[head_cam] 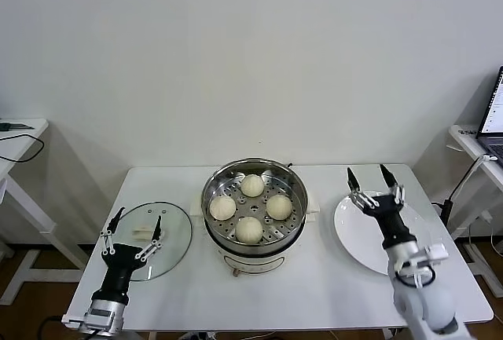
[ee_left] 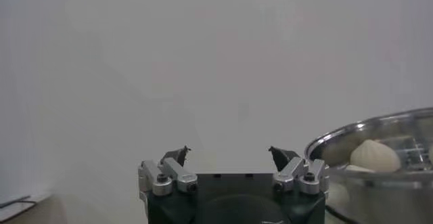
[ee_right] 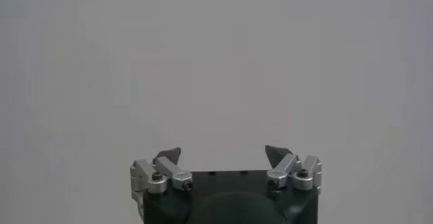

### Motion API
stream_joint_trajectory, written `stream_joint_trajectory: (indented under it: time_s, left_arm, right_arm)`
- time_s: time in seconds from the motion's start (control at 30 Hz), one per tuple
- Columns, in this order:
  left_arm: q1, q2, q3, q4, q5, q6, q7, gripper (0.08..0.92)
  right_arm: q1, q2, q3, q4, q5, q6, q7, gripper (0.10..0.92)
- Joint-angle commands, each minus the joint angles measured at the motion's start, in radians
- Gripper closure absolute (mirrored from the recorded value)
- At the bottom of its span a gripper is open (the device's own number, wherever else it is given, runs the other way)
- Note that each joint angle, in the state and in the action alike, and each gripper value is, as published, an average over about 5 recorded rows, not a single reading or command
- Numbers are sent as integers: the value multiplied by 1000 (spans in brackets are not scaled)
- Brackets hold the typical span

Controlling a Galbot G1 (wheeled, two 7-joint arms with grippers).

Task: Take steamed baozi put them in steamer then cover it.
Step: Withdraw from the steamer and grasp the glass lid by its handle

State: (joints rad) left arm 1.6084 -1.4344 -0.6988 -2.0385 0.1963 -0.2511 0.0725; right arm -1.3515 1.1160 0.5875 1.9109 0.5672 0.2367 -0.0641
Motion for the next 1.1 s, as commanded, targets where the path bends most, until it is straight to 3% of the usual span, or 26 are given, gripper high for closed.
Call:
stream_joint_trajectory:
  time_s: [0.03, 0.17, 0.33, 1.1]
  left_arm:
    - [5, 24, -60, 221, 814, -260, -235, 177]
    - [-11, 42, -101, 331, 1058, -306, -331, 177]
    - [-38, 62, -126, 415, 1236, -313, -383, 177]
    - [-207, 91, -117, 519, 1267, -212, -397, 177]
  right_arm:
    - [-184, 205, 79, 47, -72, 96, 68, 203]
    - [-180, 211, 70, 42, -78, 97, 68, 203]
    - [-176, 218, 59, 35, -87, 100, 69, 203]
    - [-161, 228, 22, 4, -122, 107, 67, 203]
